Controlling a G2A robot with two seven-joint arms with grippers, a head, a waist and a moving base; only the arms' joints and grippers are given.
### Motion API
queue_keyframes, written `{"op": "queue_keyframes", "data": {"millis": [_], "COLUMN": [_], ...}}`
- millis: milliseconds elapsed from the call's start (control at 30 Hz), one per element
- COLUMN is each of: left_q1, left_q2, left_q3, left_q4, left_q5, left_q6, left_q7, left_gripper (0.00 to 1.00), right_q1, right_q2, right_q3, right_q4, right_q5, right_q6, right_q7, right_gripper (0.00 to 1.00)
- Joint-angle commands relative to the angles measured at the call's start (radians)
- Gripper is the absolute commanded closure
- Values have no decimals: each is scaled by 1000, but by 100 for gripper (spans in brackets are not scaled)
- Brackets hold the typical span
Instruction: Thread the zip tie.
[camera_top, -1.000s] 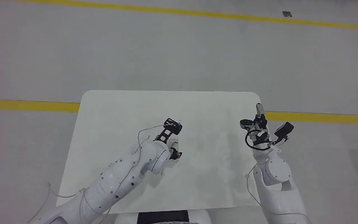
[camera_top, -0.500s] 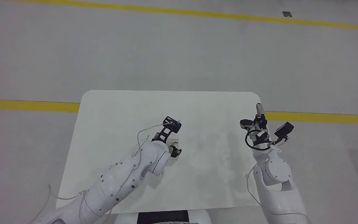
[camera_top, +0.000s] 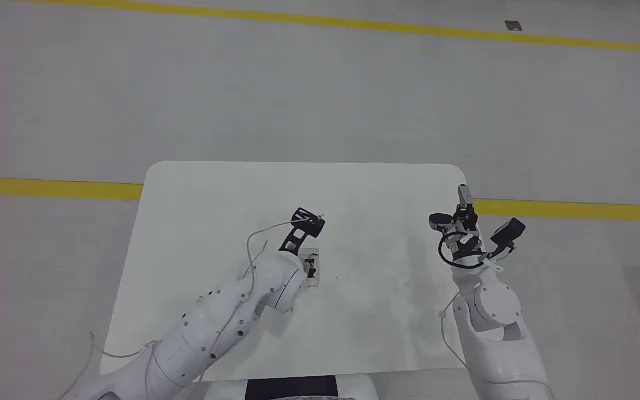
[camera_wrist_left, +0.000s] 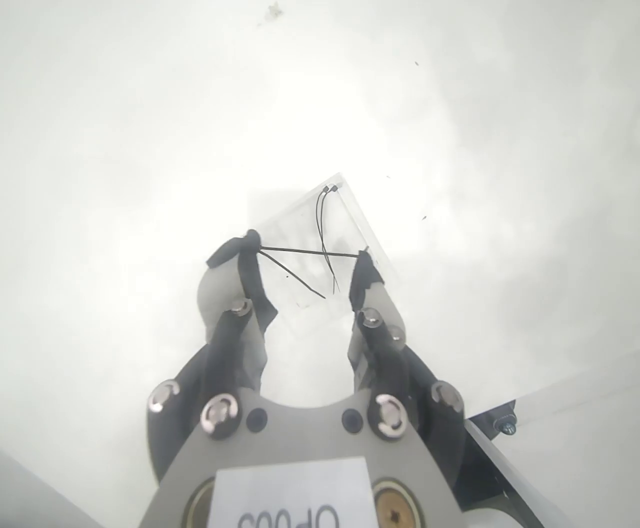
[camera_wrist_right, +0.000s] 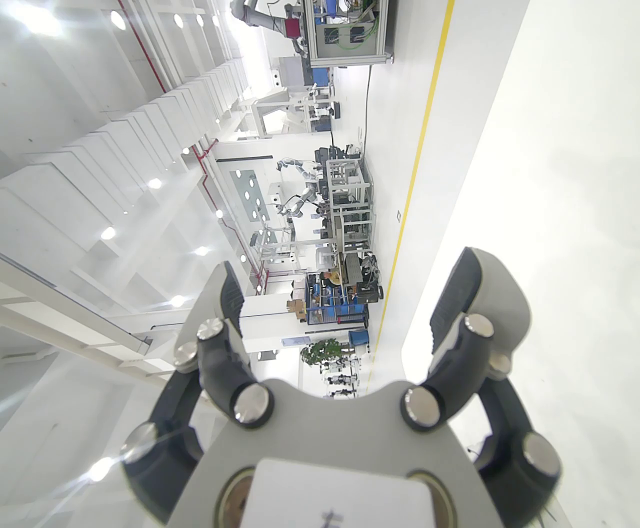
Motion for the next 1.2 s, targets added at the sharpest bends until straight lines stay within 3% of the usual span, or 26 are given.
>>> {"op": "queue_keyframes", "data": {"millis": [0,100,467,567,1167], "left_q1": [-5,-15,-61,-72,-109], "left_q2": [-2,-7,-28,-35,-55], "left_q3": [0,1,29,36,58], "left_q4": [15,42,153,177,250], "left_q5": [-11,-30,-76,-95,-159], "left_q6": [-4,-10,-16,-21,-34], "left_q7": [2,9,22,29,48], "left_gripper": [95,100,100,95,84], "right_q1": [0,0,0,0,0], "right_q2": [0,0,0,0,0], "right_q3": [0,0,0,0,0], "right_q4": [0,0,0,0,0], "right_q5": [0,0,0,0,0], "right_q6": [0,0,0,0,0], "right_q7": [0,0,0,0,0], "right_gripper": [0,0,0,0,0]}}
